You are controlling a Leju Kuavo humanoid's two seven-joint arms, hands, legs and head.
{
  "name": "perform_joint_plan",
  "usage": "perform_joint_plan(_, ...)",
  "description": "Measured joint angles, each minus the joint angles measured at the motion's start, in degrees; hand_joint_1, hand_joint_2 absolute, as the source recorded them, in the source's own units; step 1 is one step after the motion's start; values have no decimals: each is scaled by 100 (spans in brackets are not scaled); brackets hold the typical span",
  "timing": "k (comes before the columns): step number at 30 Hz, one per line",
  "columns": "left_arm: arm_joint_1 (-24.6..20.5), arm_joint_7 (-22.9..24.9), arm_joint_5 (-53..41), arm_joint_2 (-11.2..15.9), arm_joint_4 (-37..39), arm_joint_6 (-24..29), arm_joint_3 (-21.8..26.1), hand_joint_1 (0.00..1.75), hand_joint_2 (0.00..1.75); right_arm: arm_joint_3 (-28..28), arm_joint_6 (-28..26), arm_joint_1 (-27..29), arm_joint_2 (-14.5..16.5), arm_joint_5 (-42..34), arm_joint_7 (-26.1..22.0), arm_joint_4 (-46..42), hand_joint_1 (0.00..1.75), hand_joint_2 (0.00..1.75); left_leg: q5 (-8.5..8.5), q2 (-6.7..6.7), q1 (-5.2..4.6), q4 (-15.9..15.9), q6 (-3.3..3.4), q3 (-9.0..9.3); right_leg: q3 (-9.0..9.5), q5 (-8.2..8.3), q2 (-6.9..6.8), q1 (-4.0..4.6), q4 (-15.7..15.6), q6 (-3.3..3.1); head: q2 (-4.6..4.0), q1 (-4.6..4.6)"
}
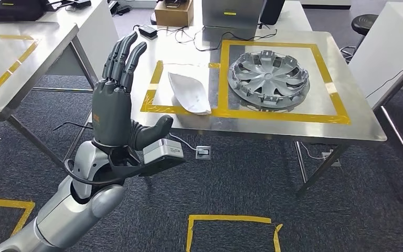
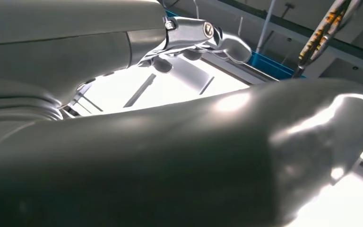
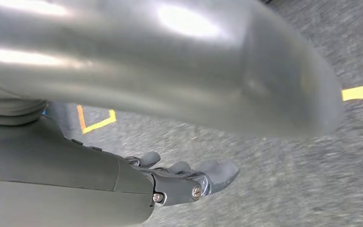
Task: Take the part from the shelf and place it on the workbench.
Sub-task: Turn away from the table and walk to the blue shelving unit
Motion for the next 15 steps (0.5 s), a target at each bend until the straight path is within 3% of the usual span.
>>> perform_joint_plan(2,30,67,-67,-37,-20,-55,-4,0,0,0,9,-6,-22,37,3,0,0,0,158,12,0,10,27,-190,-176,-535,2,16,726,33,-1,22)
perform_joint_plan(3,53,87,-89,-41,-33,-78,-5,0,0,0,16,-7,-31,50,4,0,0,0,233,21,0,25,26,-299,-208,-621,2,20,1033,46,-2,27)
perform_joint_plan(4,74,98,-100,-42,-45,-89,-6,0,0,0,24,-7,-34,60,4,0,0,0,303,30,1,47,19,-412,-163,-560,1,21,1186,55,-2,31)
perform_joint_plan(5,88,104,-106,-42,-53,-92,-7,0,0,0,28,-7,-36,63,4,-1,0,0,367,36,5,78,8,-526,-19,-409,0,18,1146,61,-2,34)
perform_joint_plan(6,94,107,-108,-42,-62,-92,-7,0,0,0,31,-9,-39,65,4,-1,0,0,425,38,9,119,-10,-635,229,-260,-2,14,908,64,-2,38)
perform_joint_plan(7,97,109,-109,-43,-75,-92,-7,0,0,0,33,-18,-43,67,4,-2,0,0,475,39,9,169,-38,-735,539,-251,-5,14,524,63,-1,43)
perform_joint_plan(9,97,115,-112,-42,-113,-93,-4,0,0,0,36,-34,-49,71,3,-2,0,0,549,42,0,255,-102,-846,1004,-406,7,43,-129,-13,0,42)
perform_joint_plan(10,94,116,-114,-43,-131,-96,-3,0,0,0,39,-38,-49,72,3,-2,0,0,589,44,-6,269,-134,-860,1089,-497,14,59,-287,-67,0,38)
perform_joint_plan(12,87,110,-116,-44,-144,-136,-5,0,0,0,45,-33,-46,72,3,-2,0,0,676,43,-1,251,-197,-868,1034,-427,7,61,-335,-179,0,34)
perform_joint_plan(13,83,107,-116,-46,-148,-172,-6,0,0,-1,47,-35,-44,70,4,-2,0,0,623,31,7,276,-233,-899,977,-360,-4,51,-338,-226,0,25)
perform_joint_plan(14,77,106,-116,-49,-149,-218,-7,0,0,-1,48,-39,-42,68,4,-3,0,0,464,18,18,377,-271,-947,904,-286,-19,40,-348,-266,0,17)
perform_joint_plan(15,68,106,-116,-56,-149,-257,-7,0,0,-2,49,-45,-40,64,3,-3,0,0,197,5,34,589,-309,-1019,822,-209,-30,31,-353,-292,-1,7)
